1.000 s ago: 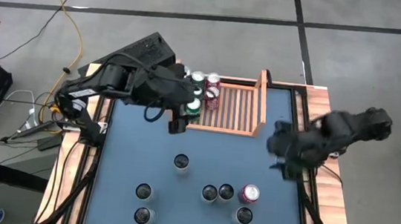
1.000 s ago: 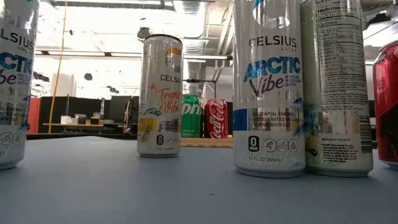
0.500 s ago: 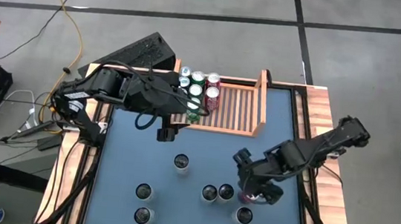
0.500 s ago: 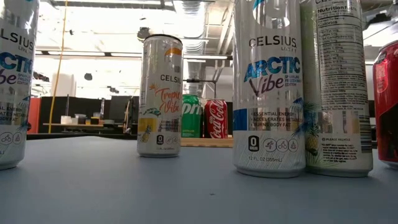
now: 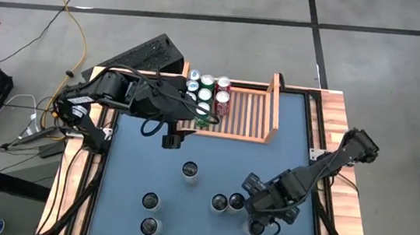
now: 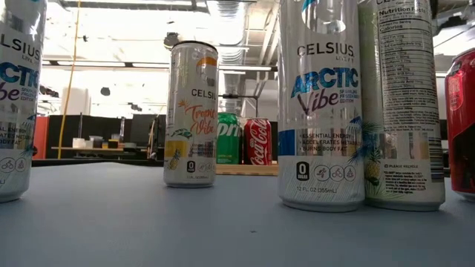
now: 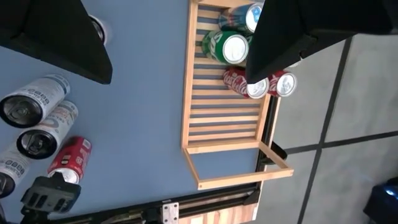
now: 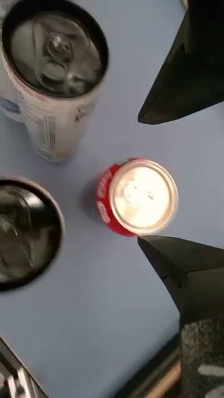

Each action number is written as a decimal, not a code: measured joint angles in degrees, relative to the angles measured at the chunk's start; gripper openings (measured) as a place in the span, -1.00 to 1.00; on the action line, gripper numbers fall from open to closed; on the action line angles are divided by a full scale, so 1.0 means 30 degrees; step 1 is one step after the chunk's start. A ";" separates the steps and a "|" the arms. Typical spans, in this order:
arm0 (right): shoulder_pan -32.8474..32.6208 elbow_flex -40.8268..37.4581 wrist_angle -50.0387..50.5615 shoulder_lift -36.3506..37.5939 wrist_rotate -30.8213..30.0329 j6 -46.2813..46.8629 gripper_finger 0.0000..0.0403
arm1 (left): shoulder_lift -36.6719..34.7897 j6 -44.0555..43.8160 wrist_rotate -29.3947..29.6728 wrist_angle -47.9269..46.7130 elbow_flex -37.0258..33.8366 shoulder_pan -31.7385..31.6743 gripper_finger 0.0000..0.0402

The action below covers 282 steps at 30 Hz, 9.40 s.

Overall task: Place canned beverage on shelf
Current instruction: Put the red soda can on the shelf

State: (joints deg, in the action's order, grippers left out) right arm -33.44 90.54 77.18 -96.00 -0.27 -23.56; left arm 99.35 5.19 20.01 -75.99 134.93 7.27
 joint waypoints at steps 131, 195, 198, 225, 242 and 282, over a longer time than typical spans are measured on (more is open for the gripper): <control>0.7373 -1.2257 -1.1274 0.9365 -0.0487 1.5275 0.44 | 0.0015 -0.1124 0.2113 0.2064 -0.0007 -0.0051 0.78; 0.0400 -2.0773 -2.0894 0.6502 -2.3081 3.3130 0.20 | 0.0015 -0.1427 0.1881 0.0821 -0.0073 -0.0051 0.78; 0.0061 -2.1336 -2.2228 0.4681 -2.5502 3.4876 0.20 | 0.0015 -0.1649 0.1767 0.0937 -0.0073 -0.0058 0.78; -0.0756 -1.9243 -2.9235 -0.1450 -2.5717 2.9370 0.58 | 0.0029 -0.2177 0.1748 0.1152 -0.0073 -0.0066 0.78; -0.2869 -1.9292 -2.0166 0.3189 -1.9202 3.4704 0.63 | 0.0407 -0.1513 -0.1177 0.1351 -0.0089 -0.0702 0.78; -0.6817 -1.9271 -1.2583 1.0180 -1.0204 3.7897 0.63 | 1.1208 0.9905 -1.5671 1.2701 -0.0011 -0.3664 0.78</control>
State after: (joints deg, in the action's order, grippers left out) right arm -53.89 32.73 39.43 -65.46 -30.88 90.13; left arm 132.98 34.90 -27.00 -37.88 134.90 -3.72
